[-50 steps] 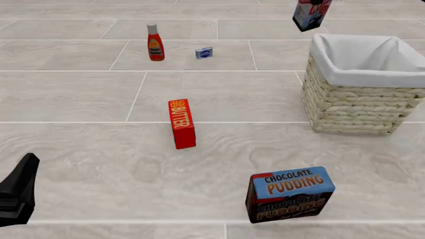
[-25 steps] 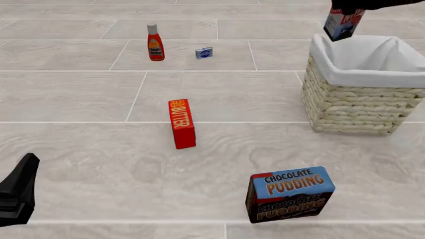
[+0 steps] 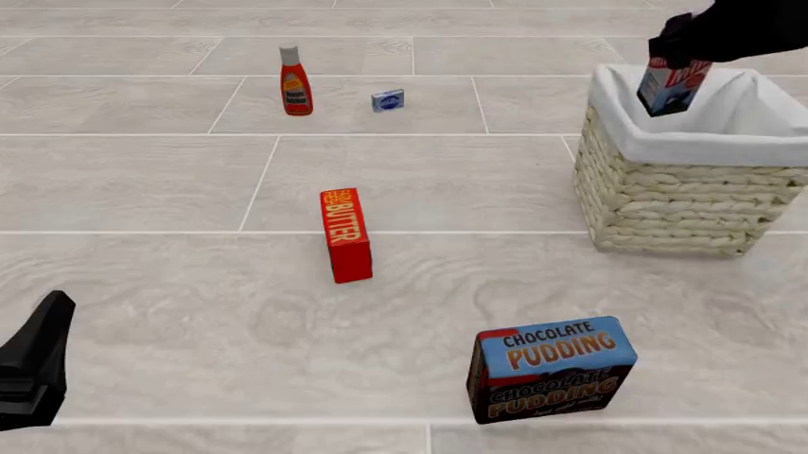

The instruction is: Pick the milk and place it in the basket.

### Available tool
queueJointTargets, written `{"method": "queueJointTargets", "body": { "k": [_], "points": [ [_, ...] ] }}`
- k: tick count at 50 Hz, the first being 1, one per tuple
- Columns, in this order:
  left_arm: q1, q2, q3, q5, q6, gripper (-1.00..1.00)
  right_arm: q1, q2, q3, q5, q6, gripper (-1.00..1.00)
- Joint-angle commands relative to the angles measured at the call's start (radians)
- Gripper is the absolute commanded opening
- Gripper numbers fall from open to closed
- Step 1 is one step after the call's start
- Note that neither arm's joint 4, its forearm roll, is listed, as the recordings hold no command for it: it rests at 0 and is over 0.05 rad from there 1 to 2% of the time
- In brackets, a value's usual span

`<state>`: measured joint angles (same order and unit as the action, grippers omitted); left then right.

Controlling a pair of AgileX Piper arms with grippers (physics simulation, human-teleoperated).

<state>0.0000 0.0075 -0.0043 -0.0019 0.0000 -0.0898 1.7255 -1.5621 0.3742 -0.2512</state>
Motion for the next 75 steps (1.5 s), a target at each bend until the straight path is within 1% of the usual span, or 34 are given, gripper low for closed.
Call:
{"method": "queueJointTargets", "body": {
  "k": [1, 32, 56, 75],
  "points": [
    [0.0, 0.0, 0.0, 0.0, 0.0, 1.0, -0.035, 0.036, -0.002, -0.021, 0.036, -1.0],
    [0.0, 0.0, 0.0, 0.0, 0.0, 1.0, -0.072, 0.162, -0.011, -0.033, 0.043, -1.0],
    [0.0, 0.0, 0.0, 0.0, 0.0, 1.0, -0.09, 0.258, -0.06, -0.025, 0.037, -1.0],
    [0.0, 0.0, 0.0, 0.0, 0.0, 1.0, -0.1, 0.276, -0.054, -0.032, 0.033, -1.0]
  ]
}}
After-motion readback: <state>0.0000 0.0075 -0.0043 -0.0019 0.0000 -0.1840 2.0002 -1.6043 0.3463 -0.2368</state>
